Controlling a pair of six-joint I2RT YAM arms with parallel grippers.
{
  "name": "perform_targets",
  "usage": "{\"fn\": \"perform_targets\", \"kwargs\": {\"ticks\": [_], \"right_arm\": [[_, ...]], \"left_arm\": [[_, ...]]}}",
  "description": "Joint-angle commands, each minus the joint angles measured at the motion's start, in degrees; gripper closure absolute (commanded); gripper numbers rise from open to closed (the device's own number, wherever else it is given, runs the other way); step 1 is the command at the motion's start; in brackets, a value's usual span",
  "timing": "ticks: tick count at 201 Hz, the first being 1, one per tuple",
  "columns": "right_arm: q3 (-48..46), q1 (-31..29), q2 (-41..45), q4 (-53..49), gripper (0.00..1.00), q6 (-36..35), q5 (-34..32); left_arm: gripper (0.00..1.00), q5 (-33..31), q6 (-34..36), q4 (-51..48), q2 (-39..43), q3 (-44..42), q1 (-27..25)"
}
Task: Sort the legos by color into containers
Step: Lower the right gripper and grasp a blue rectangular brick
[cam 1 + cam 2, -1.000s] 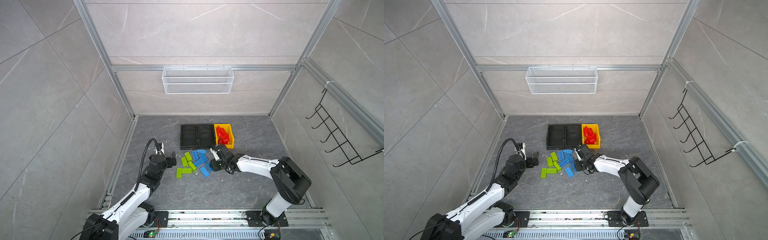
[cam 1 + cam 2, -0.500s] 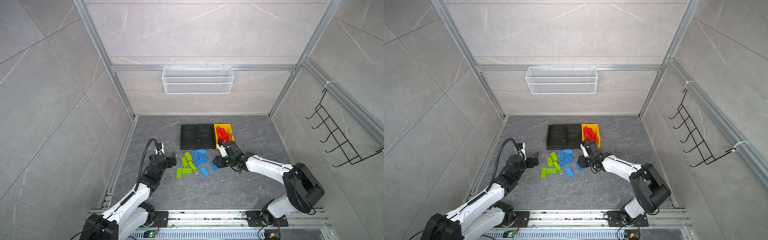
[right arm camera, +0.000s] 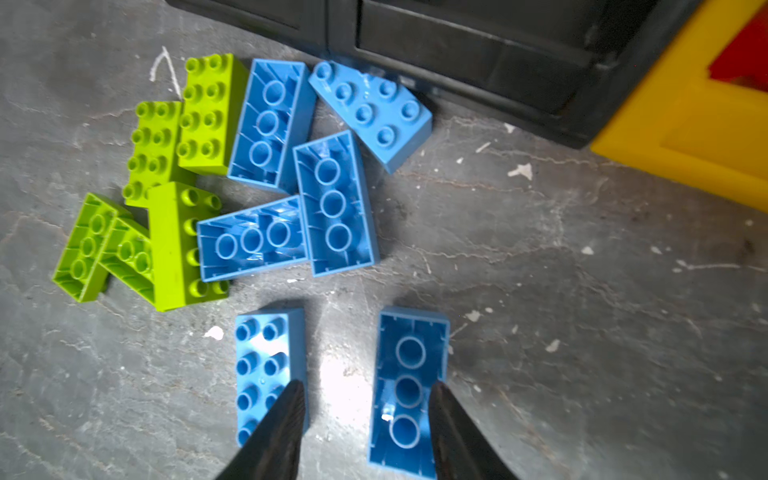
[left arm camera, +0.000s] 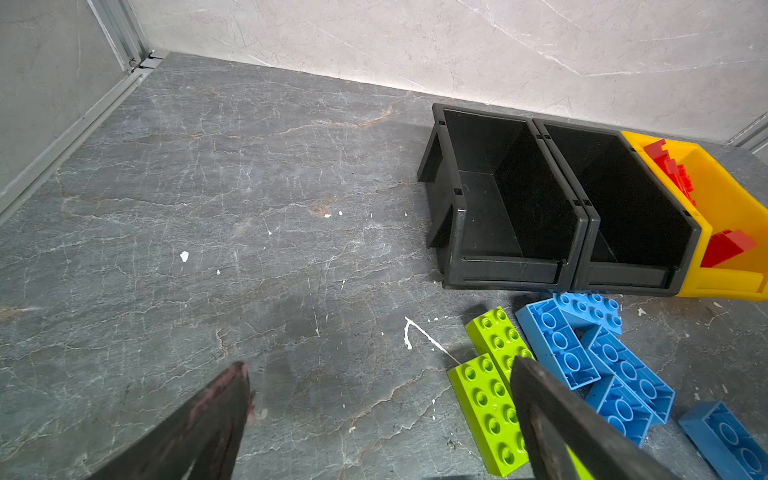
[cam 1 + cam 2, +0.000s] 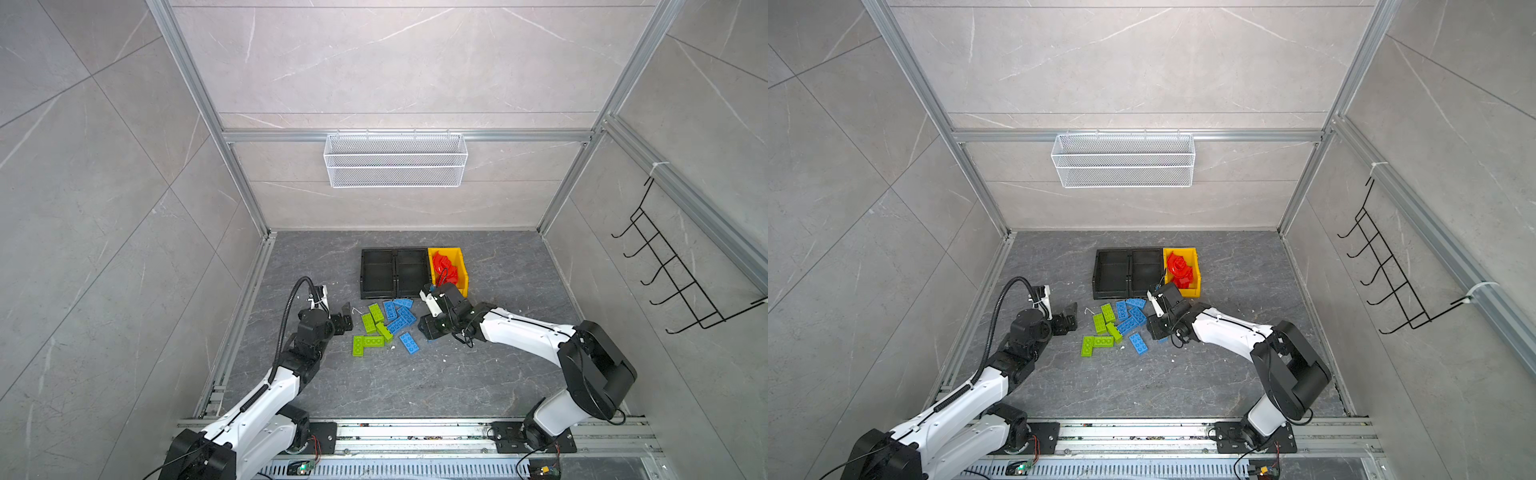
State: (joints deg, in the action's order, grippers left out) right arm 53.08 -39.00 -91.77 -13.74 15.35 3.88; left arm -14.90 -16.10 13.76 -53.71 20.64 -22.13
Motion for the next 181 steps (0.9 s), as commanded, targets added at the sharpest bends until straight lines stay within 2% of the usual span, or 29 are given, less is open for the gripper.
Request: {"fn": "perform_targets", "kwargs": {"ticks": [1, 63, 112, 181], "right_arm": [[1.9, -0.4, -2.0, -2.7, 0.49, -1.0, -3.5], [5.0, -3.4, -7.5, -5.6, 0.48, -1.4, -9.6], [4.8, -3.5, -8.0, -5.2, 0.52, -1.1, -9.9], [6.3, -4.0, -8.8, -5.6, 0.71, -1.3, -10.7]], "left_arm": [[0.01, -0.6, -0.2, 2.5, 0.9, -0.2, 0.1], [0.01, -0.6, -0.1, 2.3, 0.7, 0.0, 0.1], [0.01, -0.5, -0.2, 2.3, 0.5, 0.0, 0.1], [0.01, -0.6, -0.1, 2.1, 0.8, 0.1, 0.1]]}}
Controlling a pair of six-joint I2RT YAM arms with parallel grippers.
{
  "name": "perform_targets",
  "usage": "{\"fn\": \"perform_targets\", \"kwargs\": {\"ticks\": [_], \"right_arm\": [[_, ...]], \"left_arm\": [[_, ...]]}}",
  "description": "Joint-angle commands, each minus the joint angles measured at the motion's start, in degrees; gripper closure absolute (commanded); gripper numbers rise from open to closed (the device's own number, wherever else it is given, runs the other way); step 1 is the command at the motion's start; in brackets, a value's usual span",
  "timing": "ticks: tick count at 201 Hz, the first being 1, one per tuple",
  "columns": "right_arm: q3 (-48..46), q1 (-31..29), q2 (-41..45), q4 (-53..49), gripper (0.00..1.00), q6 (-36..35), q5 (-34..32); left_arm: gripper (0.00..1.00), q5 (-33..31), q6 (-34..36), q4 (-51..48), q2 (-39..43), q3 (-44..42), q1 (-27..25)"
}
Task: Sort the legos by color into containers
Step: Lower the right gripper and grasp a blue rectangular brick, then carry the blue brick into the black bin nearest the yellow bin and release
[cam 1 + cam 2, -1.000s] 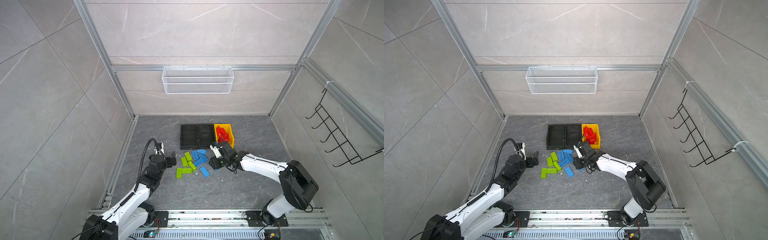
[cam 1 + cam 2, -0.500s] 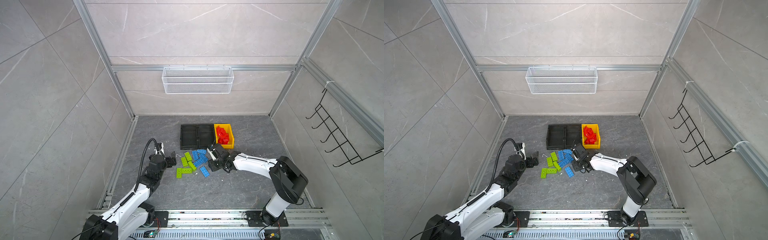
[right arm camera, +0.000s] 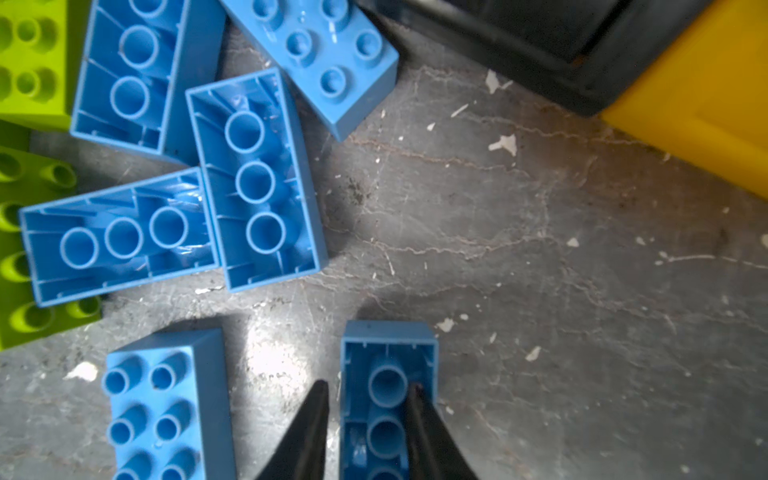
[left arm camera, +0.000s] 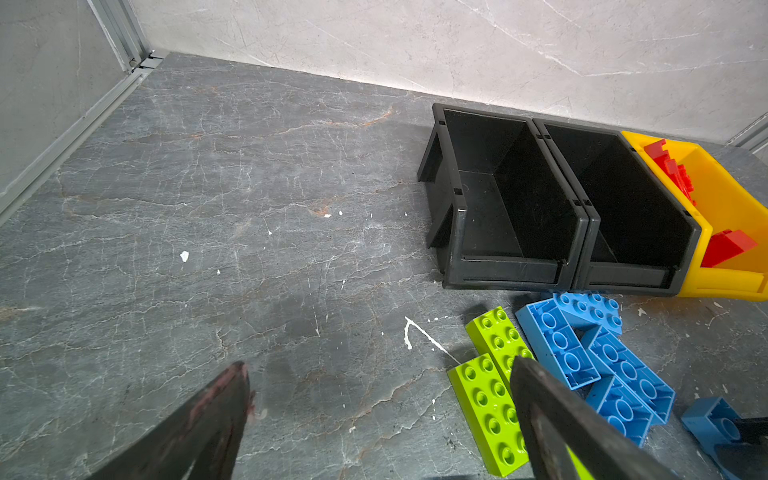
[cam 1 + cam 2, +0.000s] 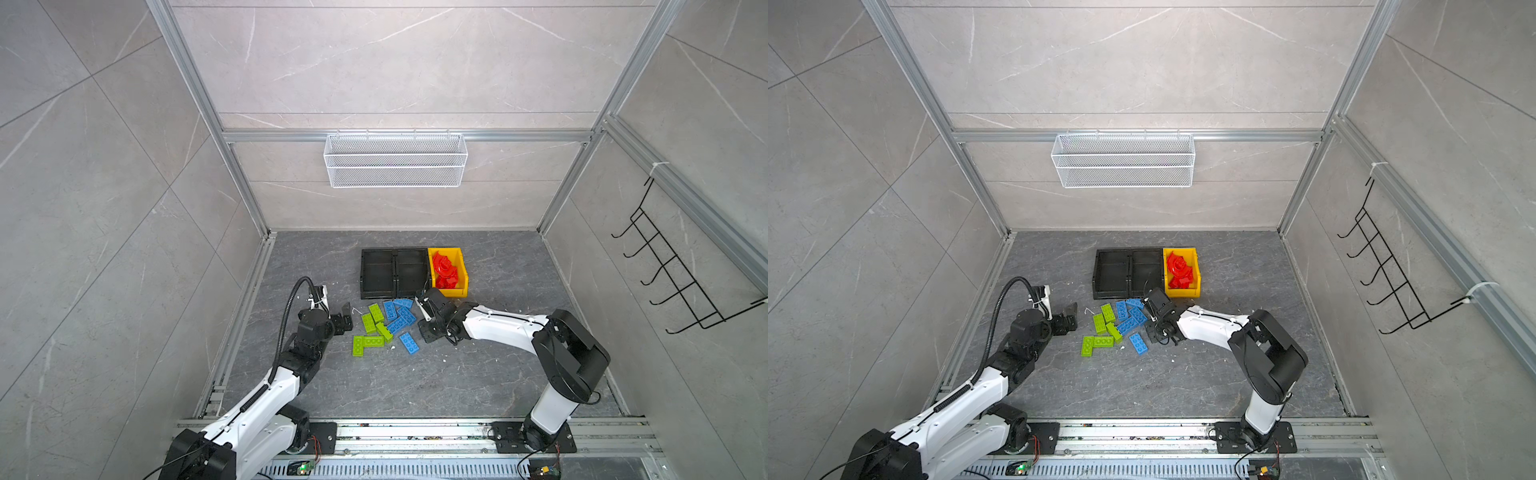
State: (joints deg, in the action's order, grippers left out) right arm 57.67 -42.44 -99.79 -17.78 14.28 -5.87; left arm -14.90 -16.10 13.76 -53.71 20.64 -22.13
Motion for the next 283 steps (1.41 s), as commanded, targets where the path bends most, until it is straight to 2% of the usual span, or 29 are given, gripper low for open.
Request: {"fn": "perform_targets", "kwargs": {"ticks": [1, 27, 91, 145, 201, 283], "right_arm": [[1.7, -0.5, -0.8, -1.6, 0.72, -0.2, -0.9], [2.5, -0.5, 0.9, -1.7, 0.76, -0.2, -0.9], [8.6, -0.1, 2.7, -1.6, 0.77, -1.4, -0.7], [21.0, 3.9, -6.0, 0.5, 0.75, -3.3, 1.0], [32.2, 9.7, -16.0, 3.5, 0.75, -2.2, 5.5], [39.9, 11.7, -23.8, 0.4, 0.73, -2.9, 7.5]], "left_arm": [[0.01, -0.6, -0.1, 2.1, 0.7, 0.1, 0.1], [0.01, -0.6, -0.1, 2.1, 0.7, 0.0, 0.1], [0.01, -0.7, -0.1, 1.8, 1.5, 0.0, 0.0], [0.01, -0.6, -0.1, 1.8, 1.7, -0.1, 0.1], [0.01, -0.8, -0.1, 1.7, 2.1, -0.2, 0.1], [0.00, -0.3, -0.3, 2.0, 1.7, -0.3, 0.1]]}}
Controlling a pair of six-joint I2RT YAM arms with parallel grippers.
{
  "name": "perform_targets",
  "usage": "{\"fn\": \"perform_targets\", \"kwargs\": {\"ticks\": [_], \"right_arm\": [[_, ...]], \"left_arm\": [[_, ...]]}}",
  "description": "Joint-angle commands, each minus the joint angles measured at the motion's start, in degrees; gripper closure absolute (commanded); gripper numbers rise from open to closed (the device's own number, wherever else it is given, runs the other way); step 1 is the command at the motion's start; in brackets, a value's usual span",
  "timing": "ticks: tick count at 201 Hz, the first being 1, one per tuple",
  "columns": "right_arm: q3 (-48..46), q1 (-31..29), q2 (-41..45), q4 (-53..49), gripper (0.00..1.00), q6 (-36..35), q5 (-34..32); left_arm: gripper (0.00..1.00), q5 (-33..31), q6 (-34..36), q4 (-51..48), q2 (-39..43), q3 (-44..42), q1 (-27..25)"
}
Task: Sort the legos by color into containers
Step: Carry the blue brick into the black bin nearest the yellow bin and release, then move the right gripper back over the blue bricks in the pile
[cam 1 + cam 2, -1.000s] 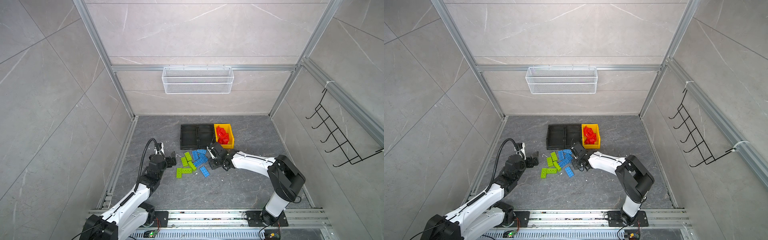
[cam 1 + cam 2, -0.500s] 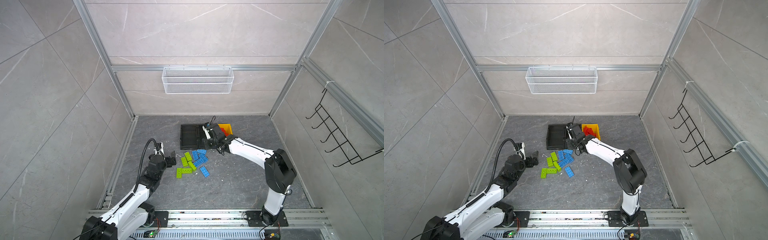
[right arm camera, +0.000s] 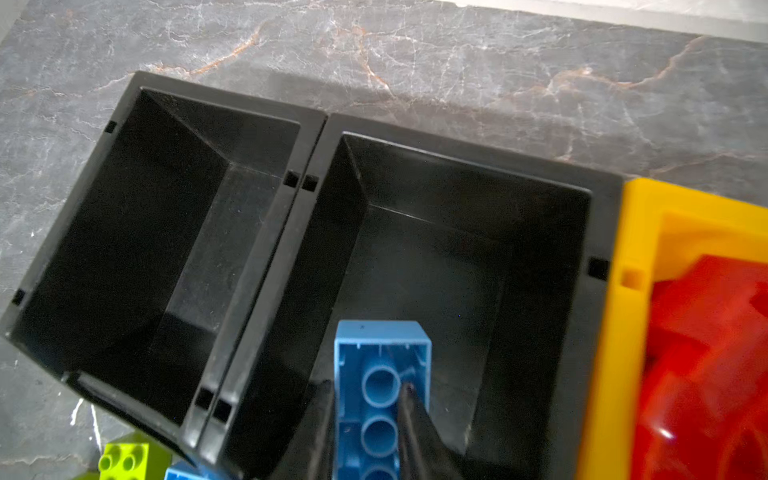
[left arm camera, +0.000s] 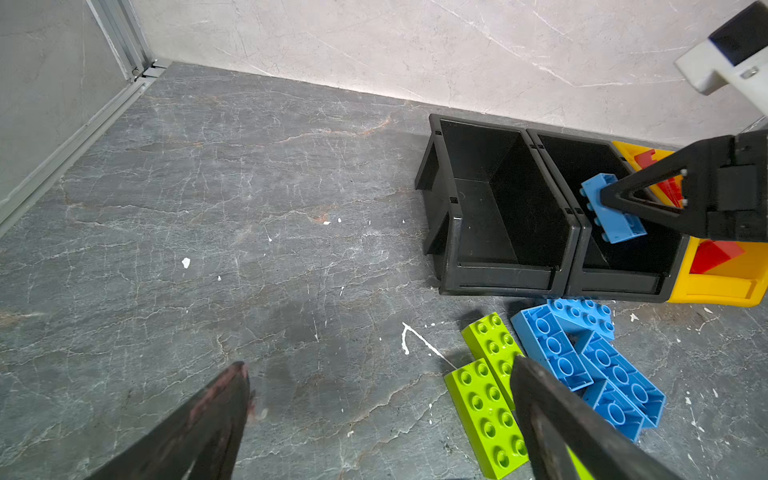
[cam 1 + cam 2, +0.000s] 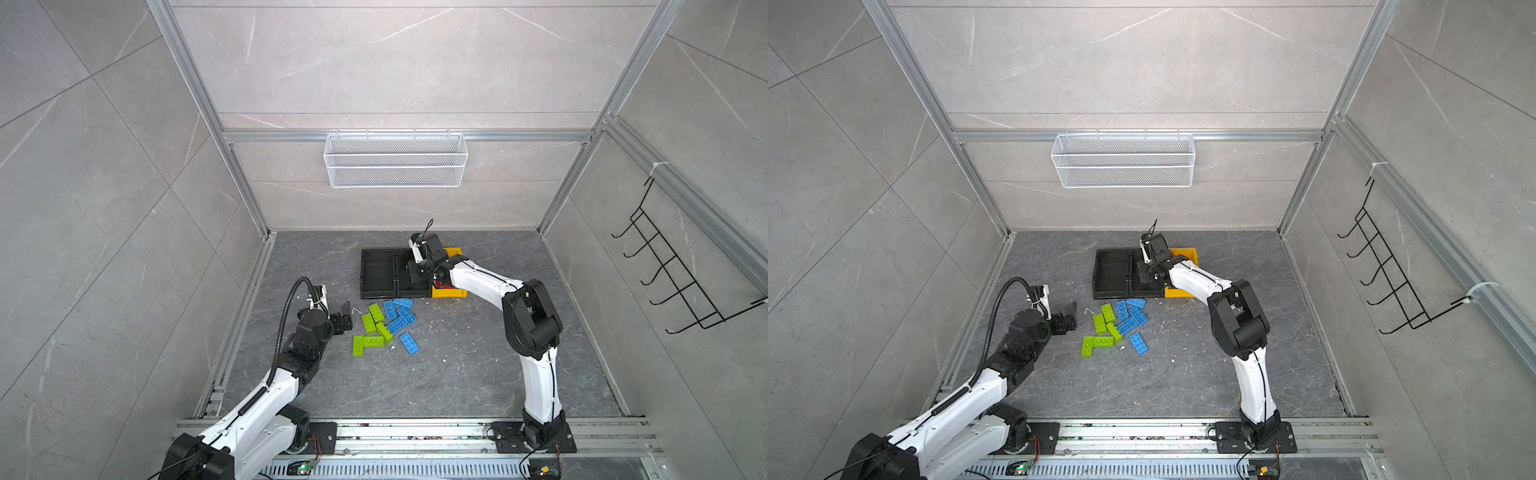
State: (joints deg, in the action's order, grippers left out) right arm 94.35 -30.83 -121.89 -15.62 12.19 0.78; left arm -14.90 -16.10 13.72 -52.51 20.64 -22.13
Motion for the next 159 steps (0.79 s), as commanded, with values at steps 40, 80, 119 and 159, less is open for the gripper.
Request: {"fn": "perform_targets", "kwargs": {"ticks": [40, 80, 119, 159], "right_arm": [[4.6, 0.1, -1.7, -3.0, 0.59, -1.2, 1.2], [3.2, -0.1, 1.8, -4.9, 0.55, -2.4, 2.1], [-8.8, -3.1, 12.9, -4.6, 0.52, -4.0, 2.6], [-23.6, -9.6, 24.0, -5.5, 0.50, -0.9, 0.6]], "left_arm": [[0.01, -0.3, -0.3, 2.0, 0.4, -0.2, 0.1], [0.01, -0.3, -0.3, 2.0, 0.7, -0.2, 0.1], [0.01, -0.5, -0.3, 2.0, 1.0, -0.4, 0.1], [0.01, -0.6, -0.3, 2.2, 0.9, -0.5, 0.1]]}}
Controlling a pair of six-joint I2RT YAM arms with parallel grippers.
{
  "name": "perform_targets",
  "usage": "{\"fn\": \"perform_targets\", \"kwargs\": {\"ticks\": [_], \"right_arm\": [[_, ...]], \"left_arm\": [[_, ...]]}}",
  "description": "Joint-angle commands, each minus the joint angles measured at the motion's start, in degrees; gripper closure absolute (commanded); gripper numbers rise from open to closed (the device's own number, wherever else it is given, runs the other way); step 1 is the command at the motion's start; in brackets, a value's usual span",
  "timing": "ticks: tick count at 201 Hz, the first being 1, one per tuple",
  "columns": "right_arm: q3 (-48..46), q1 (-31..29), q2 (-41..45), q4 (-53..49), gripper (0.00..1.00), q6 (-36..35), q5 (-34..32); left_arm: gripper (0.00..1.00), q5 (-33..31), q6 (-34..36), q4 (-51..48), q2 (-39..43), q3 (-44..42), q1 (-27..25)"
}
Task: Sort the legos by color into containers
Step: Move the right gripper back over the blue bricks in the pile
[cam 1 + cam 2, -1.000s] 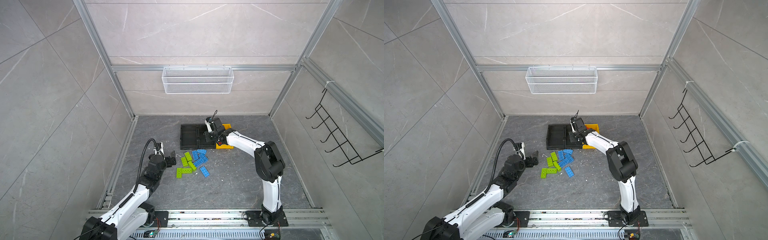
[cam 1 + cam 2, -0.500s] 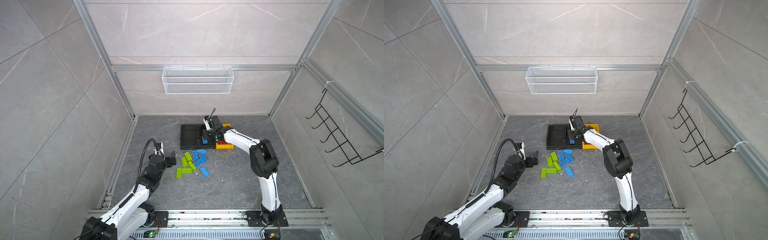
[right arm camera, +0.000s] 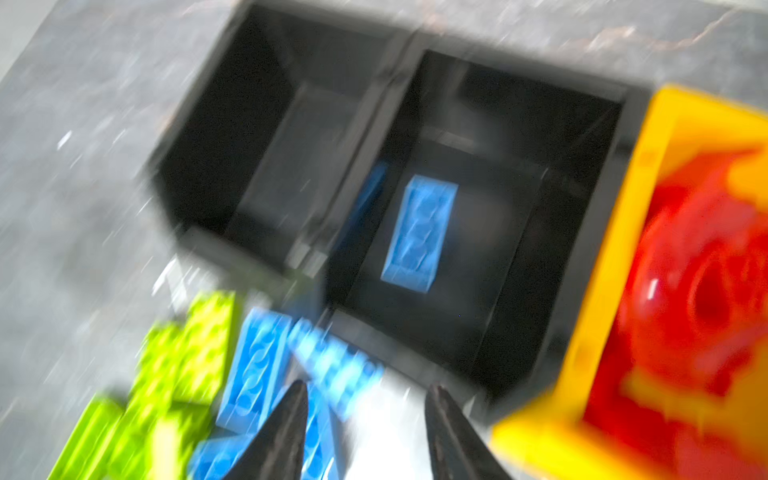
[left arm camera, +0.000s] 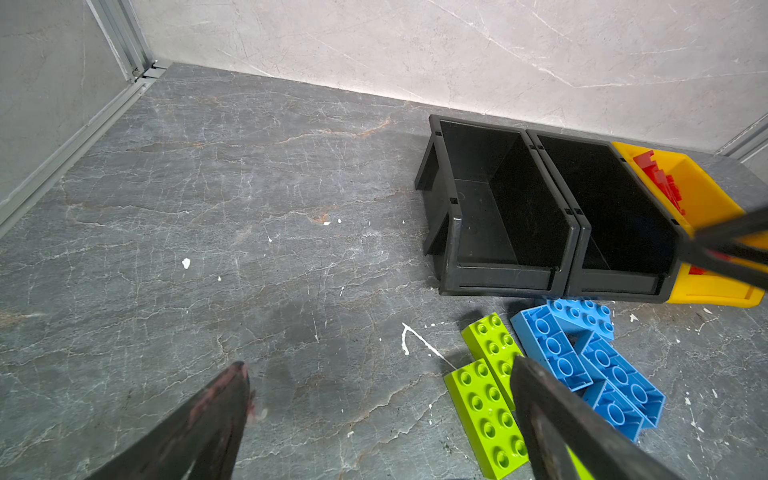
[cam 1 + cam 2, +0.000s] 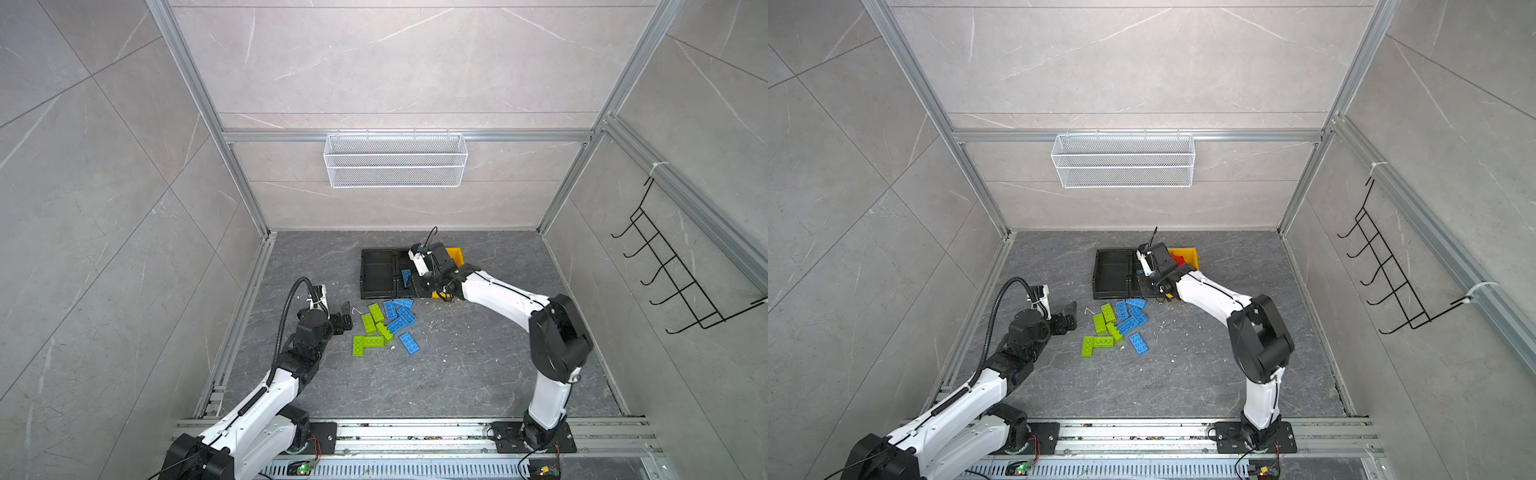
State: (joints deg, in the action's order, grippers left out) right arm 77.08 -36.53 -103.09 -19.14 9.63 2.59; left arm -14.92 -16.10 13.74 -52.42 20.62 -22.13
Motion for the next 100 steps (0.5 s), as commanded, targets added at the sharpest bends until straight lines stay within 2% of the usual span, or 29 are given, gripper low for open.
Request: {"fn": "perform_targets", "kwargs": {"ticks": [1, 39, 74, 100], "right_arm": [[-6.6, -4.1, 5.3, -2.0, 0.50, 1.7, -1.4], [-14.6, -10.1, 10.0, -2.2, 0.48, 6.3, -6.1], [-13.6, -13.1, 6.7, -4.4, 0.47, 6.3, -9.0], [-13.2, -13.5, 4.3, -2.6, 0.47, 6.0, -7.9]], "left_arm": [[0.01, -0.6, -0.3, 2.2, 0.9, -0.4, 0.1], [0.01, -0.6, -0.3, 2.5, -0.2, -0.4, 0.1], [0.01, -1.2, -0.2, 2.3, -0.9, -0.2, 0.1], [0.00, -0.7, -0.2, 2.8, -1.1, -0.3, 0.1]]}}
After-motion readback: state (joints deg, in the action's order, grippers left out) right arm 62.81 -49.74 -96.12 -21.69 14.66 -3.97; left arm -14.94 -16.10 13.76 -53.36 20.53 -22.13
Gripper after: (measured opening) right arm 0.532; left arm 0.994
